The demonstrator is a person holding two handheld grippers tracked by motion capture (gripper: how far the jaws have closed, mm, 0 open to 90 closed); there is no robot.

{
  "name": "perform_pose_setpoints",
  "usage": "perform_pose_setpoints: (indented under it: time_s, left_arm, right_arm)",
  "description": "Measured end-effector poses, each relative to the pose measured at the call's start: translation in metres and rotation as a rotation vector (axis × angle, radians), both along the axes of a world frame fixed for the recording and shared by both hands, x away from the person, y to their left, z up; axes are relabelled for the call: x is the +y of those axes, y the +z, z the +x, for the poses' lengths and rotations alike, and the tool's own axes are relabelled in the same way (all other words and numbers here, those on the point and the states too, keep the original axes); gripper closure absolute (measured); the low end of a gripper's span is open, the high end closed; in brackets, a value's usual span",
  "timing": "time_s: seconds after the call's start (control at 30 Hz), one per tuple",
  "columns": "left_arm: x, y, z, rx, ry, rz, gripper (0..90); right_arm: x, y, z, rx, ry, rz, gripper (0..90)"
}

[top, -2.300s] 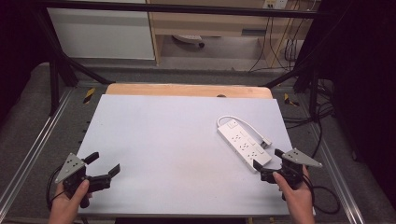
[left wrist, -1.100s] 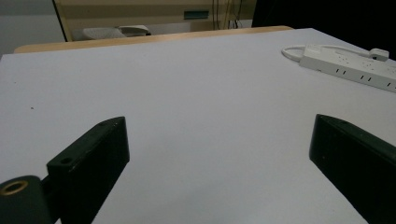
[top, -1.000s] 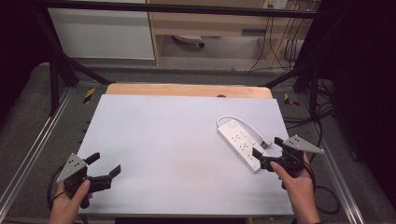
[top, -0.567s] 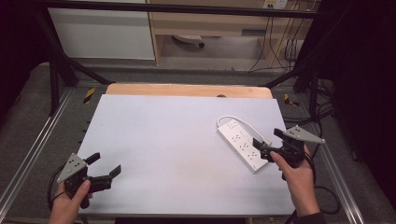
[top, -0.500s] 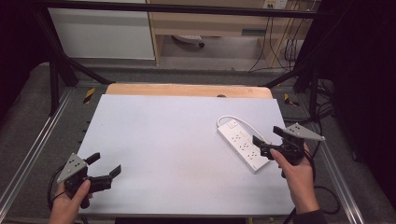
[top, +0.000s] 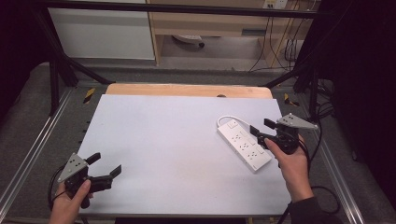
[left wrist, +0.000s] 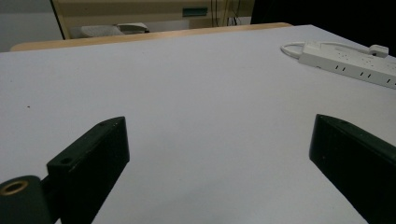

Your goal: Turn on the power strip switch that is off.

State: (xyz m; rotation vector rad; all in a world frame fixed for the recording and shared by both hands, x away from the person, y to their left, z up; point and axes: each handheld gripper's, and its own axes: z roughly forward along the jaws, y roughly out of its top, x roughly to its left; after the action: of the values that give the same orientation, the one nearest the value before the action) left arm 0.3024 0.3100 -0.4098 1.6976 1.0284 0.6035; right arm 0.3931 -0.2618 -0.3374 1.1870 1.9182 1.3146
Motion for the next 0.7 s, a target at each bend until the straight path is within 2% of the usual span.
perform_pose_setpoints:
  time_s: [0.13, 0.2, 0.27, 0.3, 0.33, 0.37, 0.47, 0.57, 0.7]
  left_arm:
    - [-0.001, 0.000, 0.001, -0.002, -0.006, 0.011, 5.0]
    - [-0.002, 0.000, 0.002, -0.001, -0.008, 0.010, 4.9]
    - [-0.002, 0.000, 0.003, -0.001, -0.007, 0.012, 5.0]
    - [-0.003, 0.000, 0.004, 0.002, -0.009, 0.005, 5.0]
    - [-0.003, 0.000, 0.004, 0.003, -0.009, 0.003, 5.0]
    - [-0.003, 0.000, 0.006, 0.000, -0.008, 0.006, 5.0]
    - [-0.004, 0.001, 0.009, -0.006, -0.011, 0.018, 5.0]
    - [-0.005, 0.000, 0.013, -0.002, -0.021, 0.012, 4.9]
    - [-0.005, 0.001, 0.018, -0.007, -0.024, 0.014, 5.2]
  right_arm:
    - [0.005, 0.002, 0.007, -0.003, 0.006, -0.023, 48.8]
    - [0.007, 0.006, 0.011, -0.015, 0.006, -0.019, 58.5]
    - [0.008, 0.006, 0.013, -0.018, 0.008, -0.014, 61.8]
    - [0.008, 0.007, 0.016, -0.024, 0.008, -0.011, 67.7]
    - [0.008, 0.007, 0.016, -0.024, 0.008, -0.011, 67.7]
    - [0.009, 0.006, 0.020, -0.024, 0.008, -0.004, 72.5]
    - [0.010, 0.006, 0.023, -0.032, 0.004, -0.006, 76.5]
    - [0.011, 0.005, 0.026, -0.042, 0.005, -0.016, 82.2]
    - [0.012, 0.002, 0.032, -0.025, 0.006, -0.018, 87.8]
